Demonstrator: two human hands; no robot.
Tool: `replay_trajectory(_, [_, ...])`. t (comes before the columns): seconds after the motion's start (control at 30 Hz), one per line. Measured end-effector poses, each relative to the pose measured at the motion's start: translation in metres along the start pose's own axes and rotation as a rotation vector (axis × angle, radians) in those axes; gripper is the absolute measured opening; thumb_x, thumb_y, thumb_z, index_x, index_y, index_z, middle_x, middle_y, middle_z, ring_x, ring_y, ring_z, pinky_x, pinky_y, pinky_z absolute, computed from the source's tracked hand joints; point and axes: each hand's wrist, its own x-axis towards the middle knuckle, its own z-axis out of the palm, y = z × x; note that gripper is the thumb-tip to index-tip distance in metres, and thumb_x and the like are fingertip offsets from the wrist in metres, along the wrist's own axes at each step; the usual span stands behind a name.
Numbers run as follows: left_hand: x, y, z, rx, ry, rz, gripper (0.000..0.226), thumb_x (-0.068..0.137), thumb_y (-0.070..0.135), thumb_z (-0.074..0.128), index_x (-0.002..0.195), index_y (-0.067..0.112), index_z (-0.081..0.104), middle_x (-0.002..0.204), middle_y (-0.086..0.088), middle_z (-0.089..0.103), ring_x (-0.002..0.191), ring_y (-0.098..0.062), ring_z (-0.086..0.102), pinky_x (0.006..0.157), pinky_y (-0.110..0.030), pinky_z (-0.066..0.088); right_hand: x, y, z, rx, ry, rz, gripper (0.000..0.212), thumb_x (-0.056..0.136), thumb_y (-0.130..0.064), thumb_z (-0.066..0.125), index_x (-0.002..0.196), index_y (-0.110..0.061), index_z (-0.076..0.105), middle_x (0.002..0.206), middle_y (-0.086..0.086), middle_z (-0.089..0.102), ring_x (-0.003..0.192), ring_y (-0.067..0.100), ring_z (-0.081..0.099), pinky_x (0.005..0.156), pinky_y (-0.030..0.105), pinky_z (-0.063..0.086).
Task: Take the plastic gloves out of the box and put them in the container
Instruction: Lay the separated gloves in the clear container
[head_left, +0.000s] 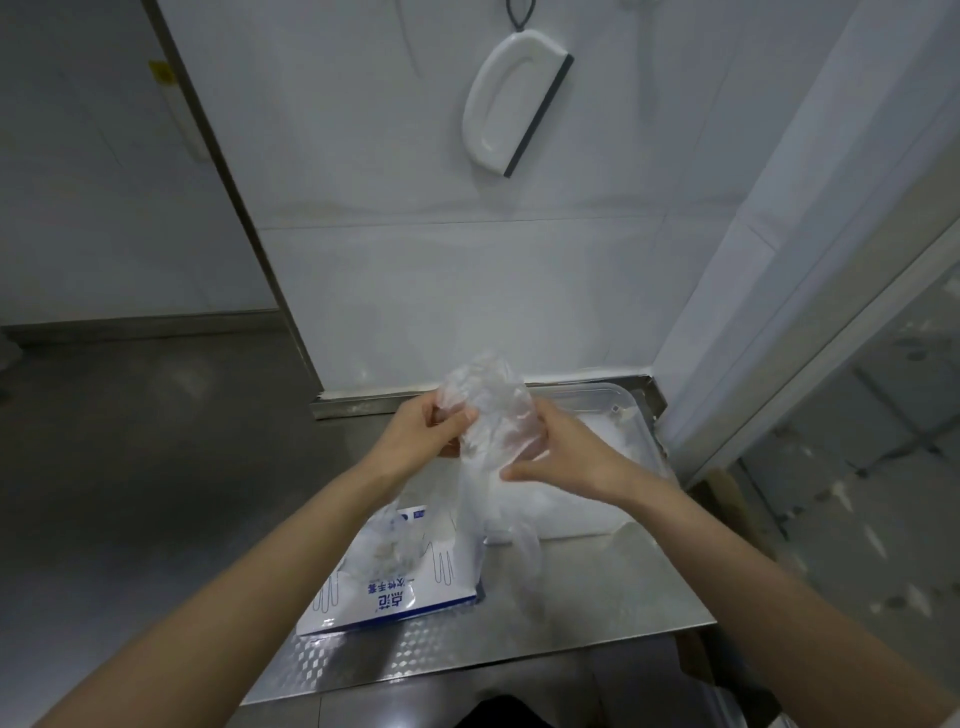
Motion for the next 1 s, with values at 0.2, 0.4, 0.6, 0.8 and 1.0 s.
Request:
replay_trajectory(0.2, [0.007,-0.013,-0.012,0.26,-0.035,-0.166,0.025,0.091,0.026,0.061,0.072,0.01,0.055,0.066,-0.003,0.055,0.061,-0.013,0.055,0.066,-0.023,0.049,0.015,0.009,-0.03,0.185,0.236,0.026,0.012,0.095,-0.007,0.052,0.084,-0.006,0.056,0.072,0.001,0.063,0.048,0.0,0.056,0.057,0.016,0.051])
replay_trajectory(0.4, [0.024,-0.013,-0.005,0.167,-0.101,-0.245,0.028,0.085,0.024,0.069,0.109,0.012,0.059,0.089,0.002,0.068,0.087,-0.015,0.066,0.081,-0.028,0.051,0.029,0.024,-0.049,0.121,0.069,0.045,0.021,0.094,-0.011,0.056,0.074,-0.008,0.06,0.062,-0.006,0.064,0.05,0.002,0.06,0.06,0.016,0.052])
replay_trajectory(0.6, [0.035,-0.004,0.042,-0.191,0.188,-0.101,0.012,0.093,0.007,0.055,0.086,-0.002,0.056,0.064,-0.003,0.055,0.045,-0.005,0.054,0.05,-0.019,0.051,0.044,0.035,-0.072,0.178,0.101,0.084,0.018,0.094,-0.013,0.056,0.077,-0.008,0.059,0.063,0.001,0.059,0.045,0.008,0.057,0.053,0.022,0.052])
replay_trajectory(0.8, [0.056,-0.014,0.053,0.097,0.35,-0.032,0.017,0.097,0.011,0.051,0.08,0.008,0.053,0.06,-0.002,0.053,0.025,-0.003,0.032,0.029,-0.015,0.024,0.058,0.058,-0.065,-0.283,0.399,-0.005,0.021,0.094,-0.029,0.056,0.078,-0.016,0.054,0.068,0.002,0.063,0.057,0.015,0.052,0.06,0.032,0.042])
replay_trajectory(1.0, [0.056,-0.037,0.039,0.512,0.227,-0.19,0.013,0.099,0.024,0.045,0.097,0.013,0.051,0.067,0.001,0.061,0.037,-0.005,0.047,0.038,-0.018,0.037,0.069,0.092,-0.056,-0.736,0.248,0.067,0.029,0.099,-0.037,0.043,0.103,-0.011,0.054,0.095,0.009,0.067,0.094,0.029,0.061,0.07,0.034,0.036])
